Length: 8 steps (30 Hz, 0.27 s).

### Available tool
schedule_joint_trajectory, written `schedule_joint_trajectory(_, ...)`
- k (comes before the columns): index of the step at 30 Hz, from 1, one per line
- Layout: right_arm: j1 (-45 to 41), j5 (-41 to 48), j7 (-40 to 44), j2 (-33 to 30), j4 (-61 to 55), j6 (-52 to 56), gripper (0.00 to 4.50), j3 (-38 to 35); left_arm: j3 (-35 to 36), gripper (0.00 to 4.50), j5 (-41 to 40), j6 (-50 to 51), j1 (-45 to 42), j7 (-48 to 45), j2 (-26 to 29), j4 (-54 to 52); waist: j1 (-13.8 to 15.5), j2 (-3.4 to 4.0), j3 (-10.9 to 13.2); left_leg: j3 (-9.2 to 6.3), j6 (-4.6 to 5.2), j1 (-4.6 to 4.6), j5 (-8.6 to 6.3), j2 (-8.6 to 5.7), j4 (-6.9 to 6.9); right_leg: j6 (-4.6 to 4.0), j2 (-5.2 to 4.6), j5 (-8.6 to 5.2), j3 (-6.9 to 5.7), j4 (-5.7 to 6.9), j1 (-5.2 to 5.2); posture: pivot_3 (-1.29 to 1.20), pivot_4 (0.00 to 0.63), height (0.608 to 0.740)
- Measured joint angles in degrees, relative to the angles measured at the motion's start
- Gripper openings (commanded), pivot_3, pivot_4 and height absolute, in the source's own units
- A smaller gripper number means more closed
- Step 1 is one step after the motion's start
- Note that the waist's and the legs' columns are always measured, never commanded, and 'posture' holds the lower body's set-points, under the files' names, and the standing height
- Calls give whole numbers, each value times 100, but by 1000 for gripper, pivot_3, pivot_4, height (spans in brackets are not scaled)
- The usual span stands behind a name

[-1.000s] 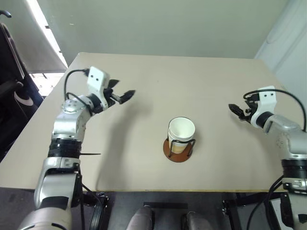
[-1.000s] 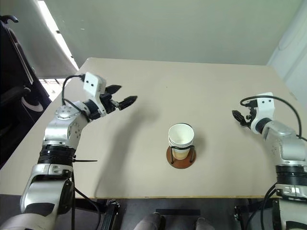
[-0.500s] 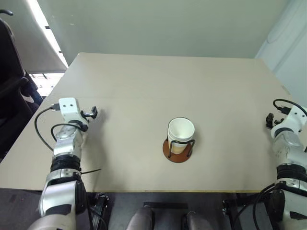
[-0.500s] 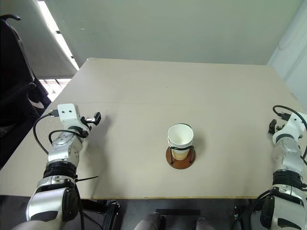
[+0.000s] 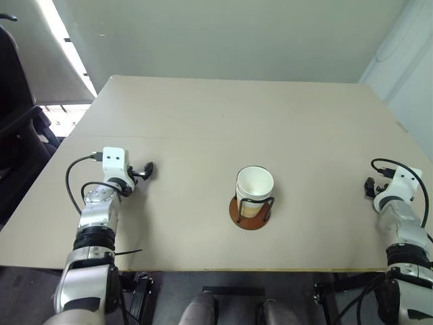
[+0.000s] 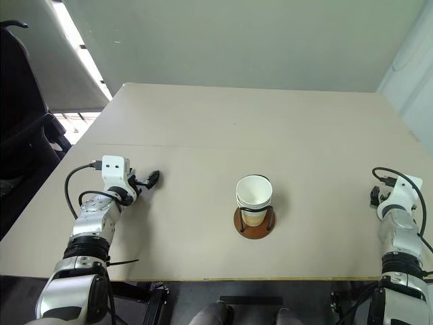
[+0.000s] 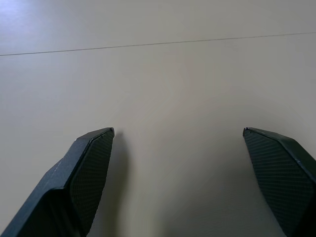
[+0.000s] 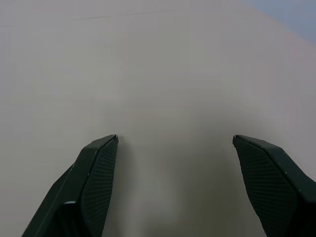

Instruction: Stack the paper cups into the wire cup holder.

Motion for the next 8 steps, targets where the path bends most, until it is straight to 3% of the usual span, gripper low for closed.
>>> schedule_joint_trajectory(8,64,1,-77,131,-4,-203,3792,-43,40,4476,65,0,12,262,-96,1,-6,0,0,0,-13,62,-11,-1,-52,-11,-1,3,5,-10,45,0,150,740)
